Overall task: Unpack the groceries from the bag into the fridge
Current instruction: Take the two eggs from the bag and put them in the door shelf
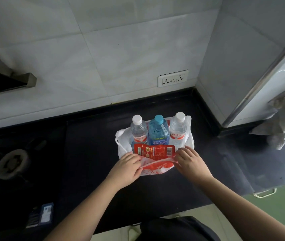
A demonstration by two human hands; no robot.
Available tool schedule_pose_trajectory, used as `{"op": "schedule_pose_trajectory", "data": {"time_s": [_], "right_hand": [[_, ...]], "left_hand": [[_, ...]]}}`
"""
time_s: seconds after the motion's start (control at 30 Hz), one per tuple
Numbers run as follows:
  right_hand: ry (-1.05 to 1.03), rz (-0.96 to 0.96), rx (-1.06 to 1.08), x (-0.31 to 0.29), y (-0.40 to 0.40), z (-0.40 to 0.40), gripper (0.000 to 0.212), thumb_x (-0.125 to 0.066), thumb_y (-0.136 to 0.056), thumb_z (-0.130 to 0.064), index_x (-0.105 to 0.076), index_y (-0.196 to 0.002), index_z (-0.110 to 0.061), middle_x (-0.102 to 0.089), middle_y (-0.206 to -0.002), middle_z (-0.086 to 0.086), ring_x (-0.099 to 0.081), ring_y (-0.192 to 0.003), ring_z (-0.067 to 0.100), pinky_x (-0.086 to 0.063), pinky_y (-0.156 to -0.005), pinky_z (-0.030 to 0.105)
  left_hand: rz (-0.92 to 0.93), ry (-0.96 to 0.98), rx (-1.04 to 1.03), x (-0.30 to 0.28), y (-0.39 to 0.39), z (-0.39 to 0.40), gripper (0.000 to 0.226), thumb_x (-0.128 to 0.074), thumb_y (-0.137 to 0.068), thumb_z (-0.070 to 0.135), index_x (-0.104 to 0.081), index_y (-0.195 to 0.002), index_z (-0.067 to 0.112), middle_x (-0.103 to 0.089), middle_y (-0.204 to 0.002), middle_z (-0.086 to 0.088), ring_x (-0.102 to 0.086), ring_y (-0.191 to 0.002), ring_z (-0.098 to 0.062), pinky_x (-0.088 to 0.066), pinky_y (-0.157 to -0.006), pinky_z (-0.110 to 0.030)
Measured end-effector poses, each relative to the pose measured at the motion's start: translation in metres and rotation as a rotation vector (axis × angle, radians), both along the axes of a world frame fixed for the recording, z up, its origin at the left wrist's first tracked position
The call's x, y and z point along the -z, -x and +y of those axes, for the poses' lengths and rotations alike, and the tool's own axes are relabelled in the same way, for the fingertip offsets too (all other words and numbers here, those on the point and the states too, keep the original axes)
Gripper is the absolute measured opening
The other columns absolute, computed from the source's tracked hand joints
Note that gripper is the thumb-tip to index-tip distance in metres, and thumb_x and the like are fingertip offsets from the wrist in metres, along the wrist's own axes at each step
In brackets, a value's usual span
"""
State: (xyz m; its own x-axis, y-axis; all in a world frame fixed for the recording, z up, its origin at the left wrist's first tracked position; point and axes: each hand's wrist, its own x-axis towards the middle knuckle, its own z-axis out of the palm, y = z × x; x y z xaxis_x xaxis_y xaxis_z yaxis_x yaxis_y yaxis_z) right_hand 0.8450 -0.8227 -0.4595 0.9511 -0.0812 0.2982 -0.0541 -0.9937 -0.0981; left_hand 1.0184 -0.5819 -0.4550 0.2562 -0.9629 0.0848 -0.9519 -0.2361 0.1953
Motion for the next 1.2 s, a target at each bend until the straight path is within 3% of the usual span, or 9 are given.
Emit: {"op": "schedule_pose_trajectory", "data": {"time_s": [0.23, 0.37, 0.47, 0.63, 0.73, 0.83, 0.97, 1.07, 1.2], "right_hand": [[0.005, 0.15, -0.028, 0.019, 0.025, -0.007, 0.019, -0.069, -0.081, -0.034, -0.069, -0.092, -0.018, -0.07, -0.09, -0.001, -0.068, -0.089, 0.02, -0.044, -0.102, 0.04], [-0.092, 0.376, 0.034, 0.026, 0.042, 0.003, 0.044, -0.05, -0.091, -0.051, -0.063, -0.121, -0.022, -0.069, -0.114, -0.004, -0.063, -0.11, 0.018, -0.041, -0.107, 0.038], [-0.081, 0.376, 0.036, 0.028, 0.047, 0.009, 0.048, -0.043, -0.09, -0.054, -0.063, -0.122, -0.025, -0.069, -0.116, -0.006, -0.063, -0.111, 0.018, -0.042, -0.105, 0.037], [-0.053, 0.19, 0.047, 0.015, 0.033, 0.018, 0.039, -0.04, -0.091, -0.044, -0.069, -0.097, -0.02, -0.07, -0.089, -0.005, -0.068, -0.083, 0.019, -0.053, -0.086, 0.035], [-0.018, 0.082, -0.03, 0.004, 0.016, 0.029, 0.032, -0.043, -0.091, -0.037, -0.068, -0.1, -0.019, -0.069, -0.097, -0.004, -0.064, -0.091, 0.019, -0.049, -0.092, 0.035], [0.053, 0.05, -0.093, 0.0, 0.003, 0.045, 0.027, -0.052, -0.089, -0.031, -0.069, -0.104, -0.017, -0.069, -0.104, -0.001, -0.063, -0.101, 0.02, -0.045, -0.1, 0.037], [0.021, 0.145, -0.096, 0.002, -0.008, 0.064, 0.029, -0.062, -0.086, -0.029, -0.067, -0.112, -0.017, -0.067, -0.114, 0.0, -0.061, -0.112, 0.021, -0.041, -0.105, 0.039], [-0.111, 0.329, -0.067, 0.003, -0.013, 0.07, 0.034, -0.048, -0.097, -0.034, -0.057, -0.127, -0.02, -0.06, -0.13, -0.001, -0.053, -0.124, 0.021, -0.035, -0.11, 0.039], [-0.104, 0.427, -0.06, 0.012, -0.003, 0.062, 0.035, -0.038, -0.099, -0.041, -0.056, -0.124, -0.023, -0.059, -0.127, -0.003, -0.054, -0.121, 0.023, -0.035, -0.109, 0.042]], "left_hand": [[-0.025, -0.131, -0.055, 0.012, 0.016, 0.008, 0.025, -0.052, -0.096, 0.034, -0.06, -0.112, 0.017, -0.069, -0.108, 0.001, -0.064, -0.104, -0.018, -0.044, -0.104, -0.037], [-0.009, -0.248, -0.123, 0.023, 0.024, 0.016, 0.04, -0.039, -0.099, 0.04, -0.045, -0.134, 0.021, -0.063, -0.126, 0.001, -0.059, -0.114, -0.019, -0.04, -0.105, -0.034], [0.005, -0.255, -0.15, 0.026, 0.027, 0.021, 0.049, -0.041, -0.1, 0.039, -0.039, -0.144, 0.018, -0.056, -0.138, -0.002, -0.054, -0.124, -0.021, -0.037, -0.11, -0.036], [-0.009, -0.226, -0.079, 0.024, 0.026, 0.027, 0.039, -0.041, -0.1, 0.041, -0.056, -0.128, 0.019, -0.055, -0.125, 0.003, -0.05, -0.117, -0.016, -0.037, -0.107, -0.034], [-0.023, -0.164, -0.035, 0.023, 0.026, 0.026, 0.035, -0.048, -0.096, 0.04, -0.068, -0.114, 0.017, -0.057, -0.124, 0.001, -0.049, -0.121, -0.017, -0.038, -0.109, -0.037], [-0.041, -0.133, 0.025, 0.02, 0.027, 0.02, 0.034, -0.052, -0.094, 0.037, -0.07, -0.113, 0.015, -0.059, -0.126, -0.001, -0.049, -0.126, -0.019, -0.036, -0.113, -0.038], [-0.059, -0.116, 0.026, 0.018, 0.027, 0.012, 0.037, -0.048, -0.095, 0.039, -0.064, -0.12, 0.016, -0.065, -0.121, 0.002, -0.056, -0.118, -0.017, -0.031, -0.114, -0.035], [-0.073, -0.134, -0.017, 0.02, 0.028, 0.01, 0.038, -0.046, -0.096, 0.041, -0.059, -0.123, 0.017, -0.067, -0.121, 0.003, -0.059, -0.116, -0.015, -0.028, -0.116, -0.036], [0.0, -0.249, -0.075, 0.022, 0.028, 0.017, 0.05, -0.039, -0.1, 0.044, -0.044, -0.141, 0.017, -0.051, -0.145, 0.001, -0.045, -0.135, -0.017, -0.027, -0.116, -0.036]]}}
